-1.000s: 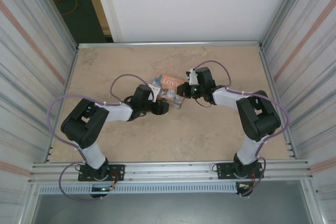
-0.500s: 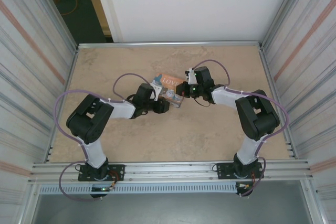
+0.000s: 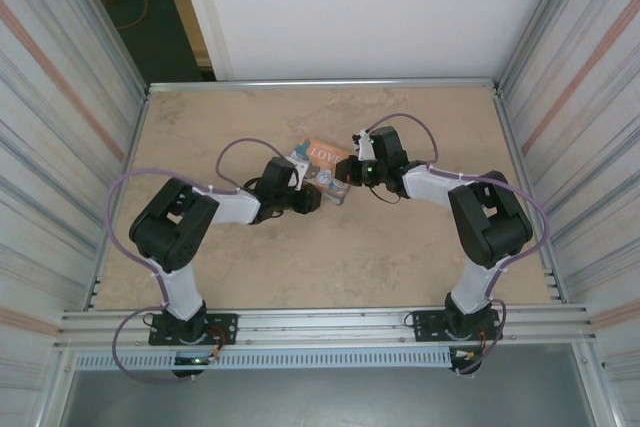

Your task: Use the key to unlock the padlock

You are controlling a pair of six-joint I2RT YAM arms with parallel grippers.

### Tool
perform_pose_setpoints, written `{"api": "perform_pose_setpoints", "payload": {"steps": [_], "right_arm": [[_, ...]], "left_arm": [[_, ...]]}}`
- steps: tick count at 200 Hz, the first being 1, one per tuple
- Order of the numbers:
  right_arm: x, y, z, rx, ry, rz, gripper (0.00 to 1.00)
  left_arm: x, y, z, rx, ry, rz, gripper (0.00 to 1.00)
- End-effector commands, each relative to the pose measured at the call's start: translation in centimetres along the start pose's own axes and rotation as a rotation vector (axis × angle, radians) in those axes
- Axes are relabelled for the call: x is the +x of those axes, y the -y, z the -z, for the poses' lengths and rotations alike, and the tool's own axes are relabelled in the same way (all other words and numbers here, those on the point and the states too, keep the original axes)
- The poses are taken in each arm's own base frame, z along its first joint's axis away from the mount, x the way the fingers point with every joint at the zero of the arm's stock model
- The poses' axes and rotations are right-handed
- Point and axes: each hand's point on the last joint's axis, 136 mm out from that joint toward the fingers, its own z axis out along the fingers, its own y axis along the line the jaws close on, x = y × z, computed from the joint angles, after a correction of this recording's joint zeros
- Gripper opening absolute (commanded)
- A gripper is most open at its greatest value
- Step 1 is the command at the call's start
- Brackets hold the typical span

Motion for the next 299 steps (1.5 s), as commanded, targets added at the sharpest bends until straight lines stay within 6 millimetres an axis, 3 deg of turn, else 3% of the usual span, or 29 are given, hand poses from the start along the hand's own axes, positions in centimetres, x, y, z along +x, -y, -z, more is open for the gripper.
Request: {"api": "perform_pose_setpoints", "payload": {"steps": [1,87,182,243,299], "right_arm": [[3.0,2.4,-1.0,0.088,-0.094,-0.044,0.0],[3.1,2.4,-0.9,0.09,-0.092,-0.04,0.0],[2.1,0.7,0.1,0.058,-0.063,-0.008,0.0],[0.6,-2.1,2.6,0.025,-0.019,0.09,0.0],[1.2,-2.1,5.8,0.074,0.023,0.219,0.0]], "left_arm": [[-0.4,1.0,-1.1,0.017,0.006,-0.021,0.44],[-1.3,2.1,-1.3,0.031,0.015,-0.043,0.4],[-2.2,2.6,-0.1,0.038,0.047,-0.023,0.22],[-3.0,4.9,2.1,0.128,0.028,0.042,0.15],[-2.6,7.6,3.8,0.25,-0.066,0.149,0.08]]}}
